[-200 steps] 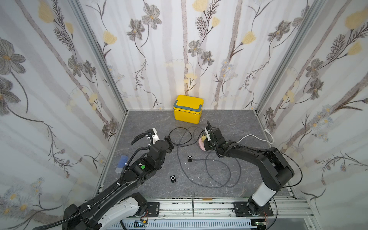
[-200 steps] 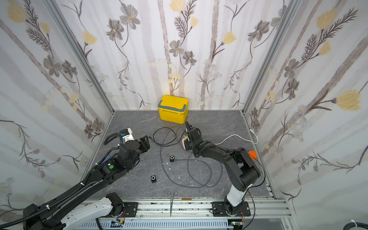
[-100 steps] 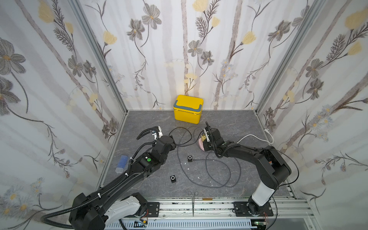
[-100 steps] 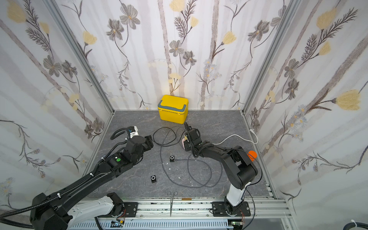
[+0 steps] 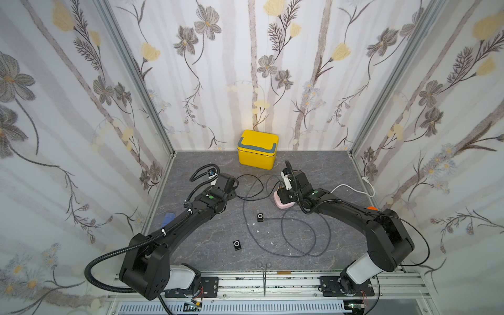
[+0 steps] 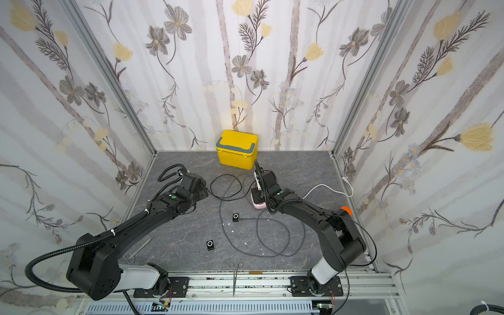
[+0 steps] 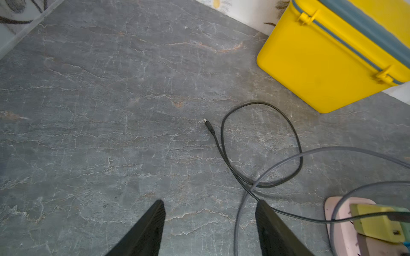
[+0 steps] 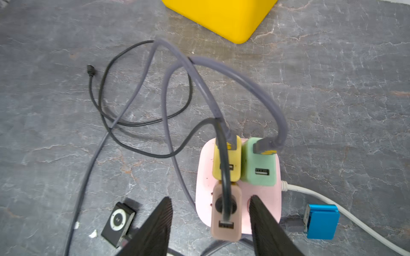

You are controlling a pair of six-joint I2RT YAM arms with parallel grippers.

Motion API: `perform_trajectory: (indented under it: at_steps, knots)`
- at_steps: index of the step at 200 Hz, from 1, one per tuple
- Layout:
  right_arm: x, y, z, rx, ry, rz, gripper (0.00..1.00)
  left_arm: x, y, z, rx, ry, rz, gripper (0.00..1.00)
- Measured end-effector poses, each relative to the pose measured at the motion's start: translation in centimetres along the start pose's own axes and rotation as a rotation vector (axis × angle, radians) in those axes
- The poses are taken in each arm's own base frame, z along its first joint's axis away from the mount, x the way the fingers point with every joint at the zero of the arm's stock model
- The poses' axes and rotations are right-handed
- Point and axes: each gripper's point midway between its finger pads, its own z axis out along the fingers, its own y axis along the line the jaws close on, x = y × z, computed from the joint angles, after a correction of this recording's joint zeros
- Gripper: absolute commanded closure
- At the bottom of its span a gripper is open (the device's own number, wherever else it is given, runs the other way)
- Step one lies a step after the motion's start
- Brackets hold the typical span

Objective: Charge mp3
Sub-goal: Insert the plug into the socket.

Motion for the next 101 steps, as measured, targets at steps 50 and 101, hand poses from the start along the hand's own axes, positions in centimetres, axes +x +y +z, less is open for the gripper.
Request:
perform_trajectory:
  at_steps: [50, 101]
  knots:
    - [-0.5, 1.3, -3.4, -0.069, -0.063, -0.037, 0.46, 0.7, -0.5, 5.3, -0.053, 0.101, 0.010, 0.37]
    - [-0.6, 2.5, -6.3, -0.108, -0.153, -0.129, 0.46, 1.2, -1.0, 10.8, -0.094, 0.177, -0.007, 0.44]
